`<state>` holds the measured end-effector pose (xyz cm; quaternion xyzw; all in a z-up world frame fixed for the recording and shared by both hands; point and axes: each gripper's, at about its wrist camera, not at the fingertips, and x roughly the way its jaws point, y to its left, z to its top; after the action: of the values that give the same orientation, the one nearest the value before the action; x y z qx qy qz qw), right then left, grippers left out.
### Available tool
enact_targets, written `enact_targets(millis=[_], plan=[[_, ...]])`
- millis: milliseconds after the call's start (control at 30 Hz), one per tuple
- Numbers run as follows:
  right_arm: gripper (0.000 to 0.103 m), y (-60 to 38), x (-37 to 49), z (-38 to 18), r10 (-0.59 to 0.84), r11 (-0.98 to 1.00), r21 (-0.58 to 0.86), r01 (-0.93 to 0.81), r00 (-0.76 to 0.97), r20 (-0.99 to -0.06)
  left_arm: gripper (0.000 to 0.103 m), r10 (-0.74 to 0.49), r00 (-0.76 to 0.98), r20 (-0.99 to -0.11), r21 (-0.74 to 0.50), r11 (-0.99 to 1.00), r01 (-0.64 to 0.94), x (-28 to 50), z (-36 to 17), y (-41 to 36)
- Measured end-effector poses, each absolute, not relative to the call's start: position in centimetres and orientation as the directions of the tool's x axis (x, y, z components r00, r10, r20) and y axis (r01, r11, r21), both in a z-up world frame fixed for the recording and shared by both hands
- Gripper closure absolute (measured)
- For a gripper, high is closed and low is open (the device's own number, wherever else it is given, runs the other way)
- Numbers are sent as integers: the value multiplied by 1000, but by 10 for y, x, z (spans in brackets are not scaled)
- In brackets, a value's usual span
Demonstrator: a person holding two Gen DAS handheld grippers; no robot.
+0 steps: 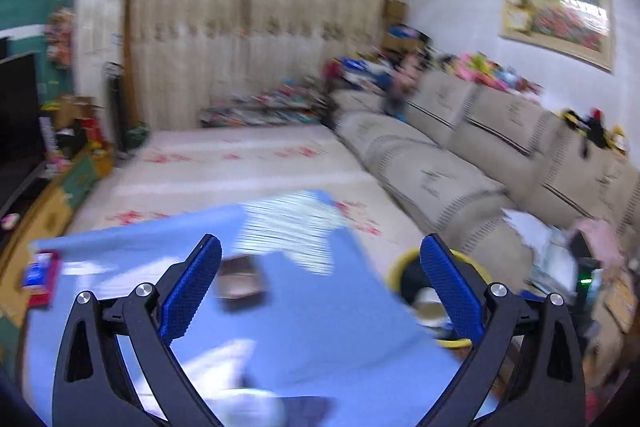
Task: Collect trash
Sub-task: 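Grasp the green glass cup on the table with the right gripper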
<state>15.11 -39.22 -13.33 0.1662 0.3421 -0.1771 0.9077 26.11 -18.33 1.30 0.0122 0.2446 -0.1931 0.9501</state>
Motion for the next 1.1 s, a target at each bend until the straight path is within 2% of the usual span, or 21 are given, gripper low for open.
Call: enact_targets(millis=[300,500,633,767,900,1100], plan=[[55,-303,188,-113,-116,952,132,276,724,-681,5,-110,892,-438,-68,994,89,272,-29,-36],[52,-225,208,-102,52,984,162,77,741,-670,5,66,908,-415,-13,997,-78,283,-70,19],[52,-177,210,-84,170,980,191,-61,759,-628,5,75,898,-433,-47,993,-105,288,-82,41],[44,-129,208,-78,264,965,178,-196,751,-606,5,75,898,-433,-57,992,-110,289,-87,42],[38,-88,218,-92,304,949,145,-279,699,-648,5,49,897,-439,-65,994,-86,288,-86,26],[36,-69,231,-115,284,954,131,-271,664,-692,5,23,900,-435,-63,996,-56,283,-84,16]])
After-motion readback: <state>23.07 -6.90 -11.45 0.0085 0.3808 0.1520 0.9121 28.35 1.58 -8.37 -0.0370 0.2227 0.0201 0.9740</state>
